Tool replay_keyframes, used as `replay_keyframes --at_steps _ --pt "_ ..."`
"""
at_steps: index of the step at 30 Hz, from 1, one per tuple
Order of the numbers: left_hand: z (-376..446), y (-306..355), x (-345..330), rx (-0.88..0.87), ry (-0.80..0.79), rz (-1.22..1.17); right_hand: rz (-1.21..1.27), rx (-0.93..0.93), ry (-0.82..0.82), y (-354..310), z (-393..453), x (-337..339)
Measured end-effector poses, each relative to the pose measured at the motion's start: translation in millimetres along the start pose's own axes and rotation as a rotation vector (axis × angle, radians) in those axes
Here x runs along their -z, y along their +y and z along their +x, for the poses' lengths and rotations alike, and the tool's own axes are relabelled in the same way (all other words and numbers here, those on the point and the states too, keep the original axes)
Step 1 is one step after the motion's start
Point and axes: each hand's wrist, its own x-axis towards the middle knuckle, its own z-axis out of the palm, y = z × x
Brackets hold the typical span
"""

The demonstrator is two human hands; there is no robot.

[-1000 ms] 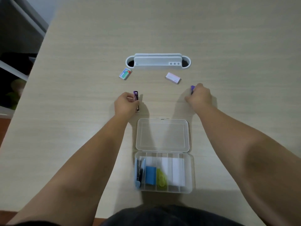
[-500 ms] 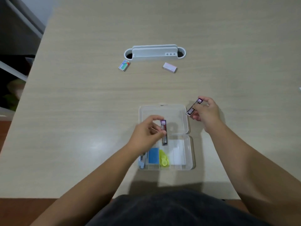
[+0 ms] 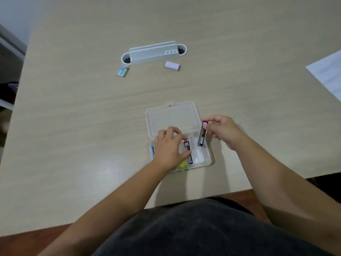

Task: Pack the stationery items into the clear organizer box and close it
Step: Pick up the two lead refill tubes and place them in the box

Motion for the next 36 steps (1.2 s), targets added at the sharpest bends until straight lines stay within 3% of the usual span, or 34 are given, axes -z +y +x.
replay_keyframes --at_steps 6,14,19,25,36 --pt "-4.8 -6.9 -0.2 0.062 0.062 -0.005 -0.137 0.066 -0.191 5.7 -15.0 -18.6" --pt "-7.5 -39.6 2.5 0.113 0.011 -0.006 -0.814 0.328 -0.149 1.6 -12.1 -44.3" --pt "-8.0 -44.5 -1.3 0.110 -0.022 -0.023 -0.672 0.290 -0.099 -1.0 -0.8 -43.7" --pt "22.7 -58.3 21.2 0.189 0.091 -0.117 -0.463 0.202 0.058 -35.2 38.4 -39.7" --pt "154.9 -131.6 101.1 0.480 0.189 -0.251 -0.738 0.177 0.075 -100.5 140.9 -37.1"
